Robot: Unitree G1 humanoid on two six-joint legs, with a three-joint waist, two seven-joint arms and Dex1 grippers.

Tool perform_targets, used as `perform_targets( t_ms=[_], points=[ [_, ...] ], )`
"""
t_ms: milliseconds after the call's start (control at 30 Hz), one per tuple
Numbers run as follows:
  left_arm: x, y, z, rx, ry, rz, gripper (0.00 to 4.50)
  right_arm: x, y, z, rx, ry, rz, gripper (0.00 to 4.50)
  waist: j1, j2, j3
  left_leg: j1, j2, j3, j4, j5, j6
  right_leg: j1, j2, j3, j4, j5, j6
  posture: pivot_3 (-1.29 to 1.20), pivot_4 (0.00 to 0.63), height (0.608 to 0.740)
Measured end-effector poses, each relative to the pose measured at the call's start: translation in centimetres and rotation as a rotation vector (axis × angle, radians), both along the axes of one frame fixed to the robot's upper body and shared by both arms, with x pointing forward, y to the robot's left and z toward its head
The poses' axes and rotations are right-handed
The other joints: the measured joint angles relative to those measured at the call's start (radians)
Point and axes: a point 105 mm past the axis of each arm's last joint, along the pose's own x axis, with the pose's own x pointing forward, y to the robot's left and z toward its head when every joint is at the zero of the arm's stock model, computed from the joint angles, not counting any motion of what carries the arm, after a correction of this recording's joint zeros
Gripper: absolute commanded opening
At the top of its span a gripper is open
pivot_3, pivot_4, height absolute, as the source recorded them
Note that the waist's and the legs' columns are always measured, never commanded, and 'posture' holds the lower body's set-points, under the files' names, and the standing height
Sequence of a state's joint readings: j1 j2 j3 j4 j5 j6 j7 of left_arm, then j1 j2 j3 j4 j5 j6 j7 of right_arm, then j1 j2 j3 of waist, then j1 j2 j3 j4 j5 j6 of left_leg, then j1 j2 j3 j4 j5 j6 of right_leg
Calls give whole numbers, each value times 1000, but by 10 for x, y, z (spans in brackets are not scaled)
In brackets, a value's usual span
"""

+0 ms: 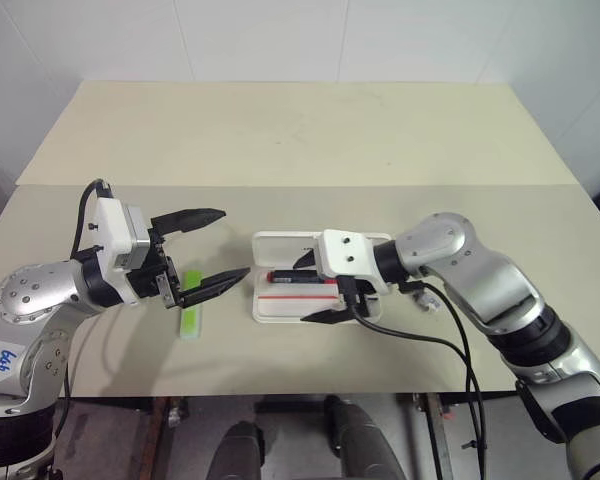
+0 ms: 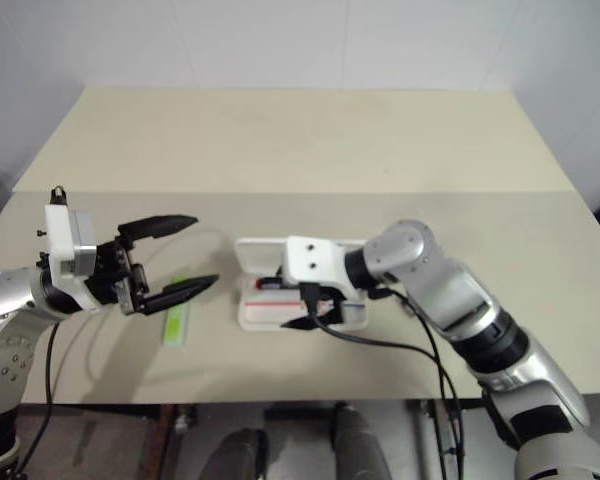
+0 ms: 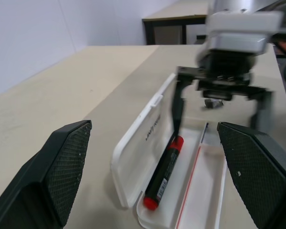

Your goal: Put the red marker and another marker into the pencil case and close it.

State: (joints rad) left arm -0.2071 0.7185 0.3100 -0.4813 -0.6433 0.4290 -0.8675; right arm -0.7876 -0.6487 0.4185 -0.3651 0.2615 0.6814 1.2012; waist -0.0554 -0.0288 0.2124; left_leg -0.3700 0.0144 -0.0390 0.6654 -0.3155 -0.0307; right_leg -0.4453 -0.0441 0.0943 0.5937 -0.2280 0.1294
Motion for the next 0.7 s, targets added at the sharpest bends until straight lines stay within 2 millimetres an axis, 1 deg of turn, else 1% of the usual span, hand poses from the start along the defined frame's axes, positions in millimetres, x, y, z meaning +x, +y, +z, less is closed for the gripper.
perform_targets(
  t_ms=[100,200,300,400,533,600,700],
  points=[
    [-2,-2,-1,-13,1,25,4500,-7,-6,6,38,52,7,4456,0,0,0,0,0,0,0,0,0,0,0,0,0,0,0,0,150,740],
    [-2,-1,-1,-43,-4,82,4500,-11,-12,21,113,91,11,4456,0,0,0,0,0,0,0,0,0,0,0,0,0,0,0,0,150,740],
    [-1,8,0,-78,-11,184,4500,-7,-26,36,187,71,-25,4456,2,0,0,0,0,0,0,0,0,0,0,0,0,0,0,0,150,740],
    [-2,21,0,-115,-13,305,4500,0,-40,47,245,43,-68,4456,2,0,0,0,0,0,0,0,0,0,0,0,0,0,0,0,150,740],
    [-4,35,-5,-173,1,458,4500,5,-59,60,278,9,-122,4456,3,0,0,0,0,0,0,0,0,1,0,0,0,0,0,0,150,740],
    [-6,37,-6,-187,-3,496,4500,3,-67,57,279,15,-133,4456,4,-1,0,1,0,0,0,0,0,1,0,0,0,0,0,0,150,740],
    [-4,41,-7,-229,-13,572,4500,1,-72,46,272,42,-138,4456,5,-1,0,1,-1,0,1,0,0,1,0,0,0,0,0,0,150,740]
  ],
)
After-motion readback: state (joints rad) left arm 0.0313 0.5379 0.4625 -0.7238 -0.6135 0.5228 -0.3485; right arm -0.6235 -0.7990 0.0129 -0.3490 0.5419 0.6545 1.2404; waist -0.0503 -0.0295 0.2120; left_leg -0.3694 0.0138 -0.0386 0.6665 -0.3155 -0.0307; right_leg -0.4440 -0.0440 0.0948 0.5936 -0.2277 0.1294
